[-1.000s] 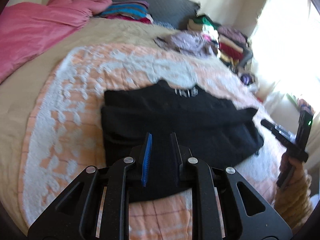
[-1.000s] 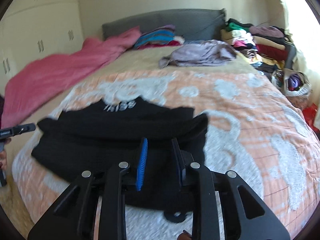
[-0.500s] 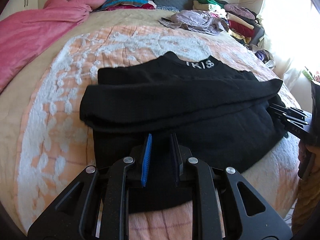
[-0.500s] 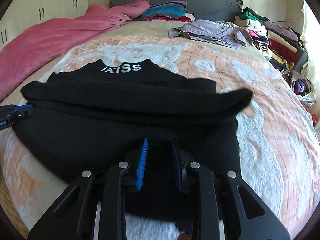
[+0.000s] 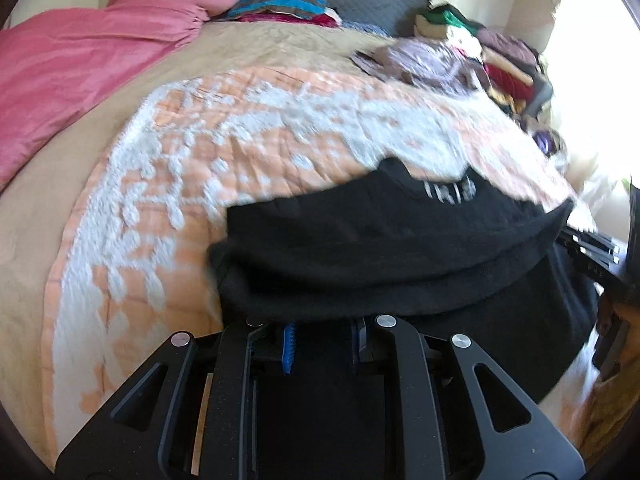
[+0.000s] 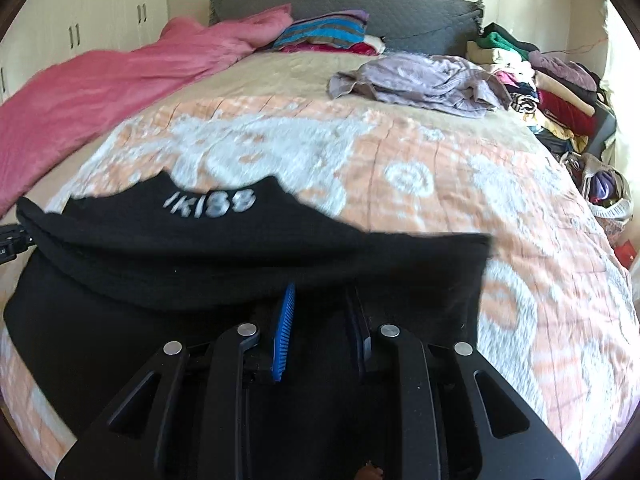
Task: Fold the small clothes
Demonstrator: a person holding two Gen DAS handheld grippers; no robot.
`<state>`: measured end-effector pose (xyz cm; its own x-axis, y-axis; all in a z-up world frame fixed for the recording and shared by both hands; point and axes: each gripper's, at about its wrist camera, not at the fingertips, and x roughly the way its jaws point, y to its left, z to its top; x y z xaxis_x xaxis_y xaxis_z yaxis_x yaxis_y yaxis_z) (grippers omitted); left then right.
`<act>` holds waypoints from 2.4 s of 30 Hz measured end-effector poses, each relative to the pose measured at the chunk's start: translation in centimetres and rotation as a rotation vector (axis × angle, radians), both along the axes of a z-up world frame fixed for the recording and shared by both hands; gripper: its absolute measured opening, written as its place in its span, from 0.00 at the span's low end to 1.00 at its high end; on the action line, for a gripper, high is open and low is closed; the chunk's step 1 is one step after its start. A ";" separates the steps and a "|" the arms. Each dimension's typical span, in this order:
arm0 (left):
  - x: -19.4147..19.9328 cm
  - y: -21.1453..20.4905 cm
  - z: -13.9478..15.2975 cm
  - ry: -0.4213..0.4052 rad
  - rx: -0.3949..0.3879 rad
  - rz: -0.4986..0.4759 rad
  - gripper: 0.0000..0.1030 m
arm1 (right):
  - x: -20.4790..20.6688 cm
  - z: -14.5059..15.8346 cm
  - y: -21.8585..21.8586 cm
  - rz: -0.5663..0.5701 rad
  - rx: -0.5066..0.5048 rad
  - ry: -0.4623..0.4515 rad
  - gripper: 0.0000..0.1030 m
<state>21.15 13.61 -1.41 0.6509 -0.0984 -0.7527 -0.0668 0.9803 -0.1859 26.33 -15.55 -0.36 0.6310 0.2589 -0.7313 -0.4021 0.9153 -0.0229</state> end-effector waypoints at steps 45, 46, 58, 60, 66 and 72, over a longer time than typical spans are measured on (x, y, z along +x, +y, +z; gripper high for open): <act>1.5 5.7 -1.6 -0.044 -0.098 0.045 0.04 | 4.8 -1.3 -6.7 -0.236 0.129 0.040 0.09; 1.4 5.6 -1.6 -0.045 -0.093 0.046 0.04 | 4.8 -1.4 -6.7 -0.239 0.128 0.042 0.10; -0.2 4.5 -0.3 -0.065 -0.031 0.044 0.22 | 1.9 0.0 -6.3 -0.246 0.074 -0.004 0.44; -0.7 4.3 0.0 -0.070 -0.029 0.040 0.24 | 0.9 0.6 -6.3 -0.239 0.080 -0.024 0.46; -2.4 3.8 1.0 -0.084 -0.017 0.045 0.35 | -2.2 2.1 -6.3 -0.187 0.095 -0.056 0.46; -4.7 2.6 2.6 -0.121 -0.022 0.047 0.44 | -5.6 2.4 -5.9 -0.137 0.098 -0.058 0.46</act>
